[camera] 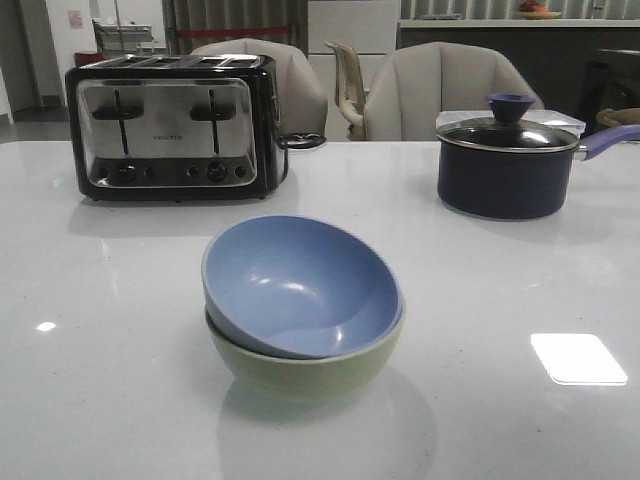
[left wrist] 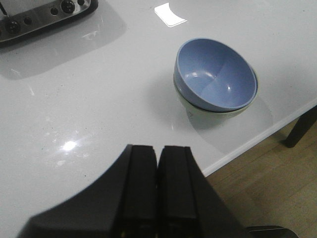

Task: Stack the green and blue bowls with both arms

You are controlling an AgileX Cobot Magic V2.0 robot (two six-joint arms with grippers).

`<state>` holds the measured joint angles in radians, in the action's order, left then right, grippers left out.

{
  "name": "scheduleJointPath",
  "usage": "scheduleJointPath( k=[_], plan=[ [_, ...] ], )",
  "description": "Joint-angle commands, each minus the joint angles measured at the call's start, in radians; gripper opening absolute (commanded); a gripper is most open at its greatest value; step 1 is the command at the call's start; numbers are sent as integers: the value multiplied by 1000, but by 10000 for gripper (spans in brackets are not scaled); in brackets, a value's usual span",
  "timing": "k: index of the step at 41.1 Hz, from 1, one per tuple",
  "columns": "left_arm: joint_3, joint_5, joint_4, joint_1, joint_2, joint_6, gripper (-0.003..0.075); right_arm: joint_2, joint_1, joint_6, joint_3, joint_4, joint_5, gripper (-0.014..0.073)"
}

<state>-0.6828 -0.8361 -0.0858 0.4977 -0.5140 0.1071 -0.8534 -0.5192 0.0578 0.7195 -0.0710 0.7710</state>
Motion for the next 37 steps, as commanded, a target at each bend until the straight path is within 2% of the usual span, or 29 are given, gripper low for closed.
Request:
scheduleJointPath(
  k=[1, 16, 21, 30, 37],
  plan=[
    [-27, 79, -16, 7, -2, -10, 101, 10, 3, 2, 25, 6, -57, 35],
    [-21, 82, -16, -3, 28, -10, 101, 10, 3, 2, 25, 6, -57, 35],
    [16, 105, 18, -105, 101, -10, 101, 10, 3, 2, 25, 6, -57, 35],
    [280, 385, 38, -319, 347, -8, 101, 10, 3, 2, 25, 6, -57, 35],
    [433, 452, 16, -433, 495, -8, 101, 10, 3, 2, 25, 6, -57, 35]
  ],
)
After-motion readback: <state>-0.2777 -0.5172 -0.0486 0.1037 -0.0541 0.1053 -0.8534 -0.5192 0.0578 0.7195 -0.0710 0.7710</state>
